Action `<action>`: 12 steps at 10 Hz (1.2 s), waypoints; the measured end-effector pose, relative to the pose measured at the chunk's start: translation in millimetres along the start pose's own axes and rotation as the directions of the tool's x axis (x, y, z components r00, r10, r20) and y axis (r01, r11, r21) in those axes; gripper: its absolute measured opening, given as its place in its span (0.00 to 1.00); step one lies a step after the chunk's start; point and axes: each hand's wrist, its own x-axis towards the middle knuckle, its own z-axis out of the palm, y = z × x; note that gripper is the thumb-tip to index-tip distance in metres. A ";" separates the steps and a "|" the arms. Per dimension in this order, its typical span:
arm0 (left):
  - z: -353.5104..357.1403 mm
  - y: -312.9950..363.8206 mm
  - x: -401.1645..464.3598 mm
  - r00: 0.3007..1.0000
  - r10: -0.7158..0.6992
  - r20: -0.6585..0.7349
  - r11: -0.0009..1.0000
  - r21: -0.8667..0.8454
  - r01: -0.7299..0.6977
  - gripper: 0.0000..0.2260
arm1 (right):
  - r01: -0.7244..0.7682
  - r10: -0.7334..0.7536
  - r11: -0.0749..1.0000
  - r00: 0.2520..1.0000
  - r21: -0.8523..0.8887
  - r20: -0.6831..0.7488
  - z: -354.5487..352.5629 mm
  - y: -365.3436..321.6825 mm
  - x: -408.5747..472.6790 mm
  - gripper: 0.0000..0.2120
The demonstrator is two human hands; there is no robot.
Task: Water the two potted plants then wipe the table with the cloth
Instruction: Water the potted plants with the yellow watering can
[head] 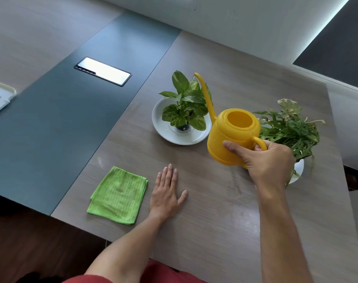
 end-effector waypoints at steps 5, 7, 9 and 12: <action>-1.9 0.1 0.1 1.000 -0.001 0.018 1.000 0.015 0.001 0.36 | 0.033 -0.033 0.999 0.999 0.012 0.005 -1.2 -0.6 -1.8 0.30; -3.2 0.8 0.1 1.000 0.002 0.007 1.000 0.008 -0.002 0.36 | 0.015 -0.015 1.000 1.000 0.013 0.014 -1.5 -0.4 -1.2 0.30; -3.3 0.9 0.0 1.000 0.004 0.007 1.000 0.004 -0.004 0.36 | 0.005 -0.005 0.999 1.000 0.038 0.008 -2.8 -2.6 -2.2 0.31; -1.9 0.6 0.1 1.000 0.004 0.010 1.000 -0.001 -0.004 0.36 | 0.013 -0.013 0.999 1.000 0.050 0.006 -2.6 -2.2 1.0 0.29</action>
